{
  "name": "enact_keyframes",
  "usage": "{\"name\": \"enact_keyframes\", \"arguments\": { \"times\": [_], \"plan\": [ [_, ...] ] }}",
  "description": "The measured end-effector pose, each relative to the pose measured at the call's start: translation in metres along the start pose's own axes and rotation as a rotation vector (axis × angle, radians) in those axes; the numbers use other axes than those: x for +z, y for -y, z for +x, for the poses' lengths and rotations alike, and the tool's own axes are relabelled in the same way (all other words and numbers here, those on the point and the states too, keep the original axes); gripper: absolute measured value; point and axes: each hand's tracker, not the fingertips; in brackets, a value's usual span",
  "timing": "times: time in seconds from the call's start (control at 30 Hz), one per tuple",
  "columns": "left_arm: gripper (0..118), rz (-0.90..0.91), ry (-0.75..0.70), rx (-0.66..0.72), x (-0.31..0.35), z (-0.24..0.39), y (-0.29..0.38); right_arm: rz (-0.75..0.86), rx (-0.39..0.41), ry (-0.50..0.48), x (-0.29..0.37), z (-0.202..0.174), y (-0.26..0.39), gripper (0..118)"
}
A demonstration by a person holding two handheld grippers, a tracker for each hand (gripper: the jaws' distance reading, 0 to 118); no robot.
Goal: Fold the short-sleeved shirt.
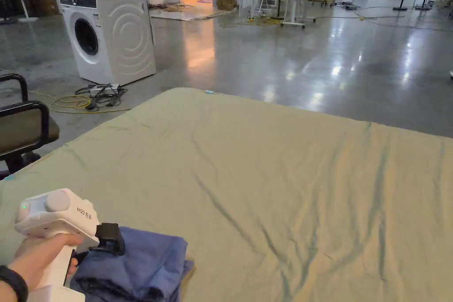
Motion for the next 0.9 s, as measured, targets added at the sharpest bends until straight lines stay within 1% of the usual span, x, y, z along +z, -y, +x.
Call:
{"name": "enact_keyframes", "arguments": {
  "times": [0.03, 0.07, 0.17, 0.2, 0.23, 0.3, 0.33, 0.37, 0.43, 0.47, 0.5, 0.53, 0.57, 0.6, 0.63, 0.67, 0.7, 0.73, 0.83, 0.9],
  "plan": [
    [74, 0.02, -0.045, -0.048, 0.013, 0.005, -0.003, -0.004, 0.003, 0.015, 0.003, 0.0, 0.001, 0],
    [74, 0.046, -0.087, -0.106, 0.007, -0.008, -0.019, 0.0, 0.008, 0.019, 0.008, 0.0, 0.002, 0],
    [74, 0.11, -0.154, -0.363, 0.047, 0.008, -0.027, 0.023, 0.008, -0.002, 0.024, 0.003, 0.002, 0],
    [74, 0.156, -0.147, -0.447, 0.077, 0.033, 0.005, 0.034, 0.012, 0.0, 0.03, 0.004, 0.0, 0],
    [74, 0.193, -0.141, -0.515, 0.093, 0.04, 0.011, 0.046, 0.017, 0.006, 0.033, 0.015, 0.0, 0],
    [74, 0.284, -0.032, -0.591, 0.134, 0.058, 0.031, 0.081, 0.032, 0.021, 0.045, 0.017, -0.007, 0],
    [73, 0.359, 0.041, -0.623, 0.163, 0.079, 0.056, 0.103, 0.041, 0.03, 0.053, 0.016, -0.012, 0],
    [73, 0.446, 0.12, -0.648, 0.186, 0.089, 0.073, 0.128, 0.057, 0.036, 0.063, -0.002, -0.022, 0],
    [73, 0.643, 0.251, -0.66, 0.221, 0.106, 0.105, 0.184, 0.111, 0.058, 0.077, -0.01, -0.036, 0],
    [73, 0.724, 0.312, -0.669, 0.243, 0.126, 0.136, 0.219, 0.173, 0.098, 0.083, -0.019, -0.044, 0],
    [73, 0.806, 0.362, -0.672, 0.25, 0.137, 0.156, 0.263, 0.242, 0.127, 0.083, -0.011, -0.049, 0],
    [73, 0.88, 0.375, -0.647, 0.257, 0.147, 0.177, 0.298, 0.287, 0.148, 0.086, -0.017, -0.055, 0],
    [73, 0.953, 0.354, -0.639, 0.259, 0.163, 0.201, 0.337, 0.303, 0.171, 0.089, -0.025, -0.064, 0],
    [73, 1.006, 0.338, -0.658, 0.261, 0.173, 0.212, 0.39, 0.294, 0.184, 0.094, -0.038, -0.073, 0],
    [73, 1.032, 0.325, -0.681, 0.26, 0.183, 0.225, 0.437, 0.281, 0.17, 0.099, -0.053, -0.081, 0],
    [73, 1.059, 0.317, -0.692, 0.258, 0.198, 0.245, 0.476, 0.266, 0.132, 0.103, -0.059, -0.088, 0],
    [73, 1.054, 0.305, -0.694, 0.259, 0.212, 0.261, 0.506, 0.268, 0.098, 0.108, -0.064, -0.094, 0],
    [73, 1.069, 0.309, -0.69, 0.252, 0.216, 0.264, 0.532, 0.286, 0.088, 0.112, -0.07, -0.099, 0],
    [73, 1.058, 0.39, -0.653, 0.256, 0.236, 0.293, 0.61, 0.391, 0.121, 0.128, -0.09, -0.109, 0],
    [72, 1.057, 0.4, -0.644, 0.263, 0.243, 0.312, 0.629, 0.46, 0.159, 0.134, -0.097, -0.11, 0]
  ]
}}
